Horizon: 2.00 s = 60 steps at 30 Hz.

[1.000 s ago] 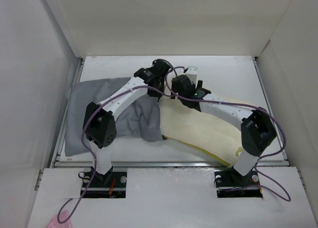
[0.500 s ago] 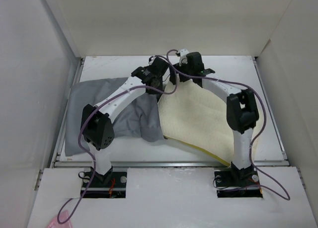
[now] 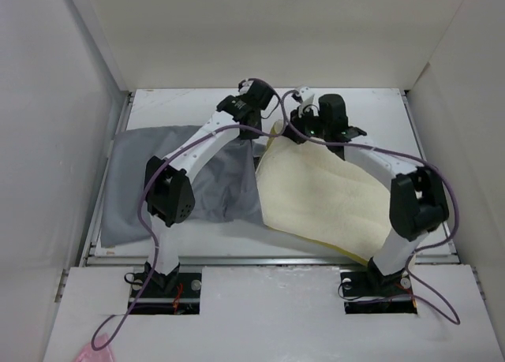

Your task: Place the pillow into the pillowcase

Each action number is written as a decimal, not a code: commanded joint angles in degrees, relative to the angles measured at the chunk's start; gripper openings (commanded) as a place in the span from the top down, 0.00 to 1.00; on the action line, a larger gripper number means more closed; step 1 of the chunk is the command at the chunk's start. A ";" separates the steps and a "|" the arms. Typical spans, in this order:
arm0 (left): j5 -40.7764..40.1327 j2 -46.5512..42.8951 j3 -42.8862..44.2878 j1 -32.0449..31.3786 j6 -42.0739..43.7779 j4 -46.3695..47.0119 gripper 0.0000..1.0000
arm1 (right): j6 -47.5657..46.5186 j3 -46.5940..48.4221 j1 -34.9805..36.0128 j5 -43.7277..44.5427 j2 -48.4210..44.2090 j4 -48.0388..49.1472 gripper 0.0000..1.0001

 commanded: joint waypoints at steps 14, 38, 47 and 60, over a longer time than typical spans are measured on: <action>-3.47 4.26 13.25 1.42 -3.04 -2.63 1.00 | -0.28 -11.13 15.29 -18.21 -3.19 12.44 1.00; 10.00 -23.69 -15.39 -9.03 0.57 5.63 1.00 | 24.59 17.88 -0.70 3.15 19.60 20.50 1.00; 6.65 -18.96 -26.82 -5.34 -4.35 4.57 1.00 | 37.96 27.01 -7.48 -6.19 24.61 24.06 1.00; 3.75 -17.62 -24.46 -5.87 -6.91 1.76 1.00 | 58.18 28.77 -15.39 -5.99 23.74 31.70 1.00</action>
